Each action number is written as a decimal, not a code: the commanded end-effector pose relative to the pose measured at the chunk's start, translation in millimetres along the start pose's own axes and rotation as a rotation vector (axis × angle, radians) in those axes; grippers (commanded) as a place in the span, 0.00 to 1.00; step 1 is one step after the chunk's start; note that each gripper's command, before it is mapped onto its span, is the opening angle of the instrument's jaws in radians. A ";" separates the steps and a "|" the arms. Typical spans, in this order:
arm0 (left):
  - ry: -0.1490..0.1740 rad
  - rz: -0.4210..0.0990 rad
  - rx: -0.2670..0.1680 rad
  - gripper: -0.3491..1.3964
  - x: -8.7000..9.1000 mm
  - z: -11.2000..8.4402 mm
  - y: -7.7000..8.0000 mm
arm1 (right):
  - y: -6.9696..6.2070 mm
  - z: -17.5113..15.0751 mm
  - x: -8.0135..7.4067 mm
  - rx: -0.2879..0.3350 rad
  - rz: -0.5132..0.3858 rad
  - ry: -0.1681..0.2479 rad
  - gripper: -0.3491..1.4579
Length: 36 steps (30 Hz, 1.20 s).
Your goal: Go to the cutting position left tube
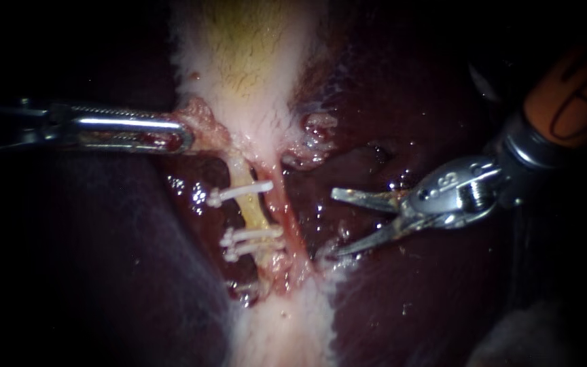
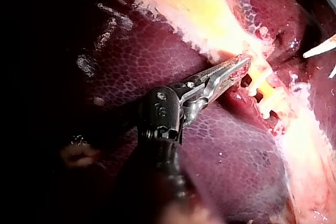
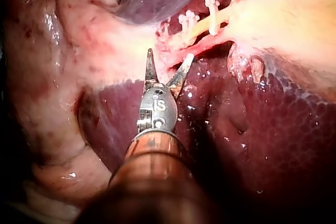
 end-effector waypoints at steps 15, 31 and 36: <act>0.000 0.001 0.001 0.00 0.0 0.1 0.3 | 0.4 7.4 -0.6 0.097 0.049 0.005 0.98; 0.000 -0.005 0.001 0.00 0.0 0.1 0.3 | 4.4 10.2 -3.3 0.137 0.086 0.005 0.98; 0.000 -0.005 0.002 0.00 -0.1 0.2 0.3 | 5.6 10.8 -3.7 0.134 0.086 0.005 0.98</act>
